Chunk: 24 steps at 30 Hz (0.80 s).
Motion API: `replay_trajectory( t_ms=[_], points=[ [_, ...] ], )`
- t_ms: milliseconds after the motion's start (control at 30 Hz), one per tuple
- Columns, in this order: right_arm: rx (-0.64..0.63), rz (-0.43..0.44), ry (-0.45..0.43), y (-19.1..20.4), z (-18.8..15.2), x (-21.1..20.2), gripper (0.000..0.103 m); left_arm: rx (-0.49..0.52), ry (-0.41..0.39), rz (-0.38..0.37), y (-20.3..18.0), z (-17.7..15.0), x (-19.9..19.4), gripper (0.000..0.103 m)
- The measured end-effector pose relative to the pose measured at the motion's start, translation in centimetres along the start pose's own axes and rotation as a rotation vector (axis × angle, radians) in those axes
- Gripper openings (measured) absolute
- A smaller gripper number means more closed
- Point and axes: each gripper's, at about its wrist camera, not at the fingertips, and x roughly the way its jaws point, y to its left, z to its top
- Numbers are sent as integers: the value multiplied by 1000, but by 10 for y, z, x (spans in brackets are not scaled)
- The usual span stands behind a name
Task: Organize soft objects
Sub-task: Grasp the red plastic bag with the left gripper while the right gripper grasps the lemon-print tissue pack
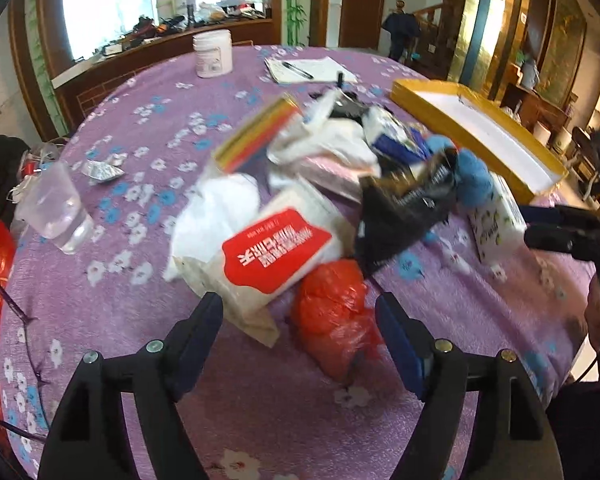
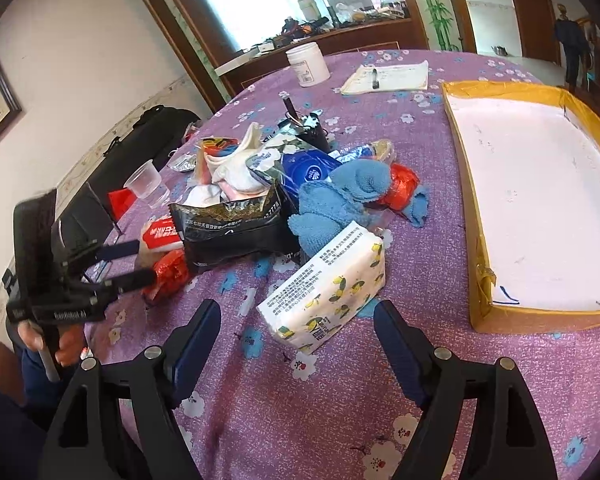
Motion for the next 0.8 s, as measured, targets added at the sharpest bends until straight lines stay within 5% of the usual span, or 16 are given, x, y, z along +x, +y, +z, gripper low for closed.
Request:
replay_trajectory(
  t_ms=[200, 400, 633, 700, 767, 800],
  points=[
    [-1, -10, 7, 4, 0, 1, 83, 47, -16, 41, -15, -2, 0, 78],
    [52, -37, 21, 1, 9, 6, 83, 34, -123, -23, -5, -2, -37, 78],
    [166, -88, 92, -9, 13, 34, 83, 74, -59, -42, -23, -7, -16, 78],
    [144, -122, 91, -8, 11, 33, 67, 94, -36, -24, -29, -9, -7, 78],
    [146, -135, 86, -12, 9, 30, 36, 97, -12, -10, -30, -9, 1, 78],
    [147, -151, 85, -14, 8, 28, 35, 85, 4, -6, -29, -9, 7, 78]
  ],
)
